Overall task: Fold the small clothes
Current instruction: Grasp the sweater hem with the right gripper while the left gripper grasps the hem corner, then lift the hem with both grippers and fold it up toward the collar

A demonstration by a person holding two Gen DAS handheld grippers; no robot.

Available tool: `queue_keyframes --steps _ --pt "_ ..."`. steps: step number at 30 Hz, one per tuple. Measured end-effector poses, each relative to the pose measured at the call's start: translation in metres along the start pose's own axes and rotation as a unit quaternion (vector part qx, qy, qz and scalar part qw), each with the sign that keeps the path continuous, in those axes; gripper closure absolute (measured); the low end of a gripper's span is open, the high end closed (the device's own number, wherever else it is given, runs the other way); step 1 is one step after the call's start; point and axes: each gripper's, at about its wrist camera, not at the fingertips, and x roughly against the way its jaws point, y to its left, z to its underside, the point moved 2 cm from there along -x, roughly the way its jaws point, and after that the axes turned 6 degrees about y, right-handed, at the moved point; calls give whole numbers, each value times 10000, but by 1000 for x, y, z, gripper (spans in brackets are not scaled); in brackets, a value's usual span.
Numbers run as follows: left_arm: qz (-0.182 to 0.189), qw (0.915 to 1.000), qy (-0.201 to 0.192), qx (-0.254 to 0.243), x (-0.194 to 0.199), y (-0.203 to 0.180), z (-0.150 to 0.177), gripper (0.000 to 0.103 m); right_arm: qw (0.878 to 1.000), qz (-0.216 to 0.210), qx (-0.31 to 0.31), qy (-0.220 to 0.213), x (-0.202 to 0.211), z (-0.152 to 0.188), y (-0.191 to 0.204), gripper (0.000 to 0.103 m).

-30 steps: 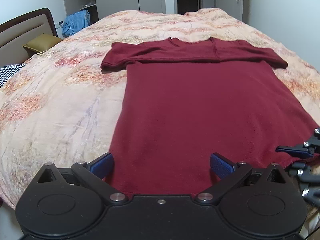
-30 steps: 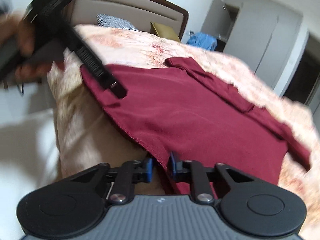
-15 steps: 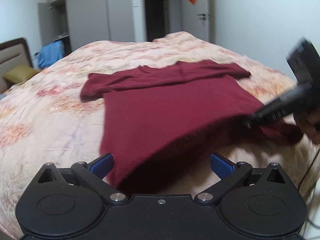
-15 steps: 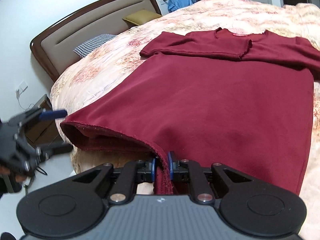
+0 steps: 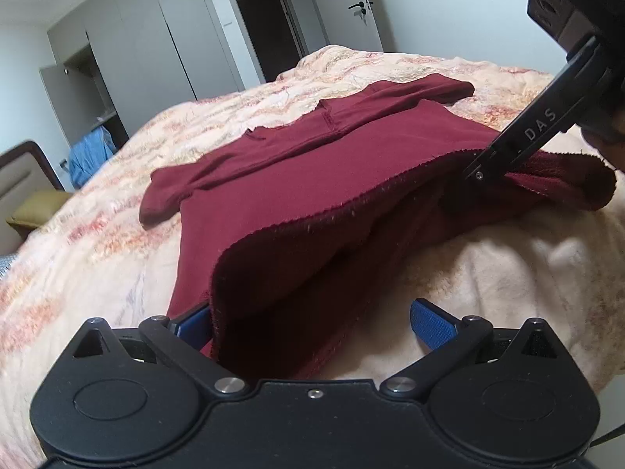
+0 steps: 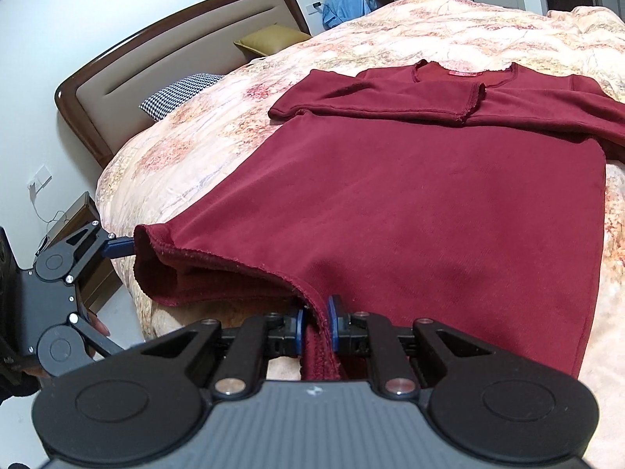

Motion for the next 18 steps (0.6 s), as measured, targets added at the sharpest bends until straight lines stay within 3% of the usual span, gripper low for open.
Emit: queue_keyframes --steps 3,11,18 --pt "-272 9996 -88 -9 -3 0 -4 1 9999 74 82 -3 1 1 4 88" --pt "-556 9980 -125 -272 -6 4 -2 1 9985 341 424 -26 5 5 18 86" --pt "-331 9994 -64 -15 -1 20 13 19 9984 420 340 -181 9 16 18 81"
